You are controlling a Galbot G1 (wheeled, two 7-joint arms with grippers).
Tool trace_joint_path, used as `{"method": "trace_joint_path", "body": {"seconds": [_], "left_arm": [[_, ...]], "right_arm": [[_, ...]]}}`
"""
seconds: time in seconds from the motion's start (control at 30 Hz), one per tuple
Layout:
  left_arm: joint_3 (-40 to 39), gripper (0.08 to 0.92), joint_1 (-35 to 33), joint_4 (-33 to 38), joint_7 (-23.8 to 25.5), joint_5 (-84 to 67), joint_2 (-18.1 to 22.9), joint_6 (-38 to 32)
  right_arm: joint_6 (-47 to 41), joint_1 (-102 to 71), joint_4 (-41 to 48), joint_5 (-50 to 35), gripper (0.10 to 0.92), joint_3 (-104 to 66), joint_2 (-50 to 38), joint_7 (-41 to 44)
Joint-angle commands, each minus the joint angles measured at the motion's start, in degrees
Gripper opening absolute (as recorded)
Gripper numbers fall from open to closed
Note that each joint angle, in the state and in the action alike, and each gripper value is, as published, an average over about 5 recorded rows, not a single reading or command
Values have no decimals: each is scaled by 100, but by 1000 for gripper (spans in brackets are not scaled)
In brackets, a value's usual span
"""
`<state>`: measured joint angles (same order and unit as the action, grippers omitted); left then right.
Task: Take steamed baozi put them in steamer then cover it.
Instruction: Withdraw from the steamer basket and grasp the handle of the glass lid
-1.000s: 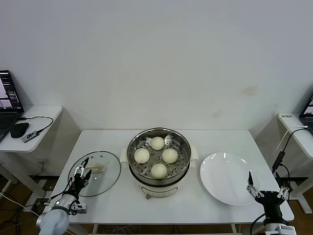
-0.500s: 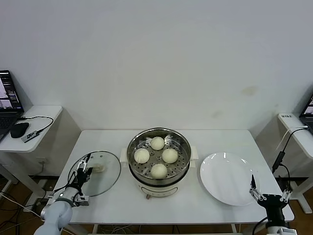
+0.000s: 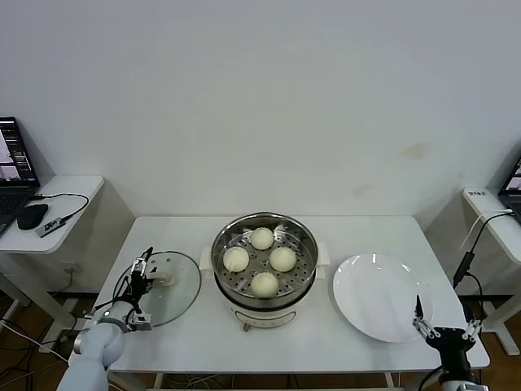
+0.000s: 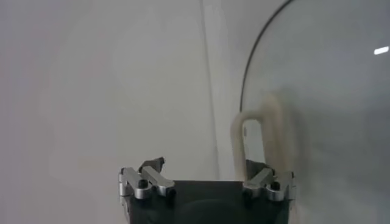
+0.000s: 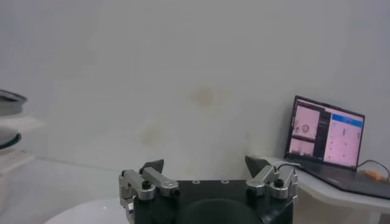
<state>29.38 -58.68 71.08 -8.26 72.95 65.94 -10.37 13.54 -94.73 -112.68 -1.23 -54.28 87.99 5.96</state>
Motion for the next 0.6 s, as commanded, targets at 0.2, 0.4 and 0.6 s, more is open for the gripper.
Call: {"method": "trace_joint_path", "body": {"seconds": [0.2, 0.4, 0.6], "left_arm": [[5, 688, 24, -237, -53, -154, 8, 80], [41, 515, -71, -222, -252, -235, 16, 134], [85, 342, -241, -96, -457, -313, 29, 98]], "right_arm": [[41, -28, 12, 97, 823, 9, 15, -2], [56, -22, 15, 117, 823, 38, 23, 1], [75, -30, -3, 133, 823, 86, 21, -1]]}}
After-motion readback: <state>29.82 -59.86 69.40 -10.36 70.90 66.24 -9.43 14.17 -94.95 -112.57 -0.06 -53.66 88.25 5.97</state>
